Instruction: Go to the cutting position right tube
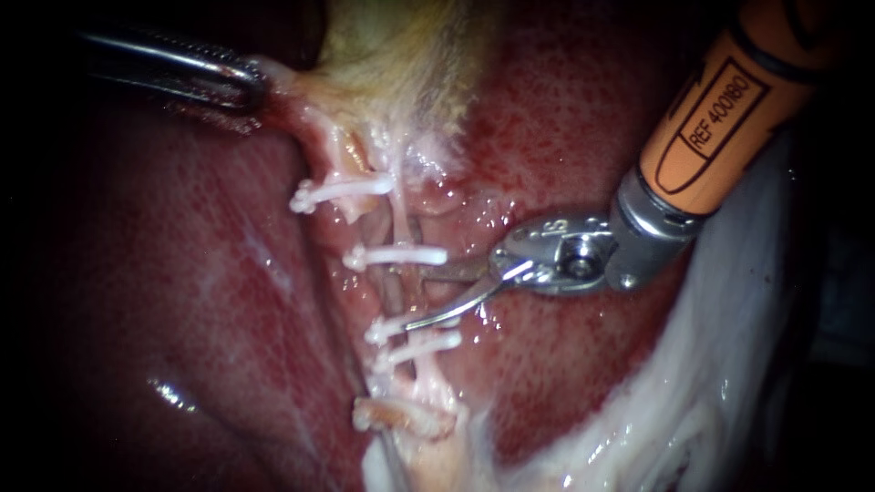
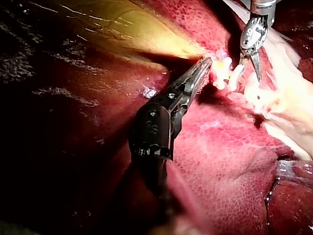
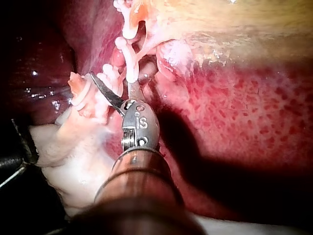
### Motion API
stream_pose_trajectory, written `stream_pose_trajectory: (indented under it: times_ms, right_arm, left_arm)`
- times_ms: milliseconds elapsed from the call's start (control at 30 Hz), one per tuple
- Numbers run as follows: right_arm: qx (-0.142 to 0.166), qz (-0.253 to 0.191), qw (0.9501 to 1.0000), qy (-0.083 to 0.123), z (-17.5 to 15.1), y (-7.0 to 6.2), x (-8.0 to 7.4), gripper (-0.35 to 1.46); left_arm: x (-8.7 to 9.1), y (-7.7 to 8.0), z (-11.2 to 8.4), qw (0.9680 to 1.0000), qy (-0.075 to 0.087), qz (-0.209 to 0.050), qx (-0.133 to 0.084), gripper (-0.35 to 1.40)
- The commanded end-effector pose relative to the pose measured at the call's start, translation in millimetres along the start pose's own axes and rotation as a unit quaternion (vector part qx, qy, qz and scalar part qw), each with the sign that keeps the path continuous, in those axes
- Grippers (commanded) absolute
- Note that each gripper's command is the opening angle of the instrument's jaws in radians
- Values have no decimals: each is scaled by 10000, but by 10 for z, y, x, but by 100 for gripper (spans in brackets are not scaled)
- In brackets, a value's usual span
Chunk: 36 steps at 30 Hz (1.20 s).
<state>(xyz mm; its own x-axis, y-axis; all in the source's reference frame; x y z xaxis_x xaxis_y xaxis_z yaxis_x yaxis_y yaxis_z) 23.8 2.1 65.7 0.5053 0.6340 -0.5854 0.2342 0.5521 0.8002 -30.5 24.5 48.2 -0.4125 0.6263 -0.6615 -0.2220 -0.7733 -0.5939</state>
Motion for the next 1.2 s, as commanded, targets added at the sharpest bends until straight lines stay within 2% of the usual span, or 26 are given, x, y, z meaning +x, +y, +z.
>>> stream_pose_trajectory:
  times_ms: [33, 433, 933, 1200]
  right_arm:
    - [23, -6, 10000, 15, 2, 0, 1, 140]
    - [448, -54, 9988, 205, 11, -5, 6, 138]
    - [491, -24, 9982, 340, 36, 3, 20, 136]
    - [616, -22, 9971, 442, 47, 3, 28, 133]
  left_arm:
    - [0, 0, 0, 10000, 0, -1, 0, -35]
    - [0, 0, 0, 10000, 0, -1, 0, -35]
    - [0, 0, 0, 10000, 0, -1, 0, -35]
    - [0, 0, 0, 10000, 0, -1, 0, -35]
